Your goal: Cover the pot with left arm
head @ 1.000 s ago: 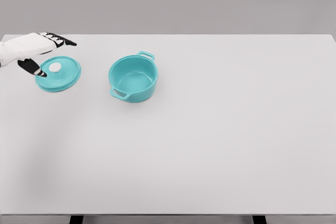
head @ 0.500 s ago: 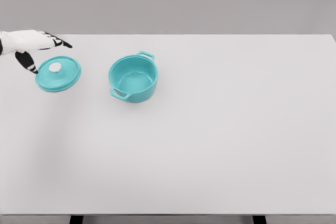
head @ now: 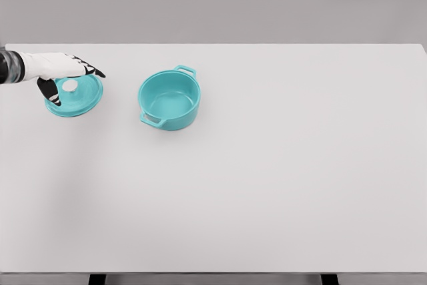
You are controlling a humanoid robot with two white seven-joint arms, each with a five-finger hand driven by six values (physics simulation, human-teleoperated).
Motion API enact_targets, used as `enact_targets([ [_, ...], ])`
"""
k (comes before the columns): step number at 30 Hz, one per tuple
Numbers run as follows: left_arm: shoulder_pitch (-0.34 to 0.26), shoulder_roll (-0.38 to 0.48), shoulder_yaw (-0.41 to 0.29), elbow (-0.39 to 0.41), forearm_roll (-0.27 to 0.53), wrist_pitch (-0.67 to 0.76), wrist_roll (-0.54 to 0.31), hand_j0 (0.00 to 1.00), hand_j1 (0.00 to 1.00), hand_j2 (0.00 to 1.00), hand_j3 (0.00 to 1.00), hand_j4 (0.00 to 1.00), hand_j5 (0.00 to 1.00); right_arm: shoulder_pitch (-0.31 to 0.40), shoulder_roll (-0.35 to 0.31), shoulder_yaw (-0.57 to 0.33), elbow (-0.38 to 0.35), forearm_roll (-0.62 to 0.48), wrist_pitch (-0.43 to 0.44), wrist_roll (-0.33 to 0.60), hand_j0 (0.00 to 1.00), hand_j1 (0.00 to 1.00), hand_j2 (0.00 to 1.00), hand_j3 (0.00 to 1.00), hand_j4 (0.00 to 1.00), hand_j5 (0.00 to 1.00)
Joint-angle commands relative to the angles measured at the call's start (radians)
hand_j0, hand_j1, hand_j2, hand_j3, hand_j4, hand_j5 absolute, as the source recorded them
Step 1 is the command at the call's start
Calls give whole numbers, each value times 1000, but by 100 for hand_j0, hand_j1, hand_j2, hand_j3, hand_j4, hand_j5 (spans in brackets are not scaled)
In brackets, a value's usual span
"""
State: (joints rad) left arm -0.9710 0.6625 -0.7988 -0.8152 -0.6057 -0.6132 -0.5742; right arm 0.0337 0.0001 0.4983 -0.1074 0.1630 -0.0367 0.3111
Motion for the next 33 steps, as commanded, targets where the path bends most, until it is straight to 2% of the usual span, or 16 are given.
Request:
enact_targets([
  [1,0,0,1,1,1,2,0,98,98,98,98,98,98,0,0,0,0,0,0,0,100,100,100,100,100,100],
  [4,-2,-1,1,7,3,2,0,89,89,89,89,89,89,0,0,0,0,0,0,0,100,100,100,100,100,100],
  [9,-2,-1,1,22,0,2,0,80,80,80,80,80,80,0,0,0,0,0,0,0,100,100,100,100,100,100],
  [33,-11,-32,4,88,-17,81,5,80,80,80,80,80,80,0,0,0,0,0,0,0,100,100,100,100,100,100],
])
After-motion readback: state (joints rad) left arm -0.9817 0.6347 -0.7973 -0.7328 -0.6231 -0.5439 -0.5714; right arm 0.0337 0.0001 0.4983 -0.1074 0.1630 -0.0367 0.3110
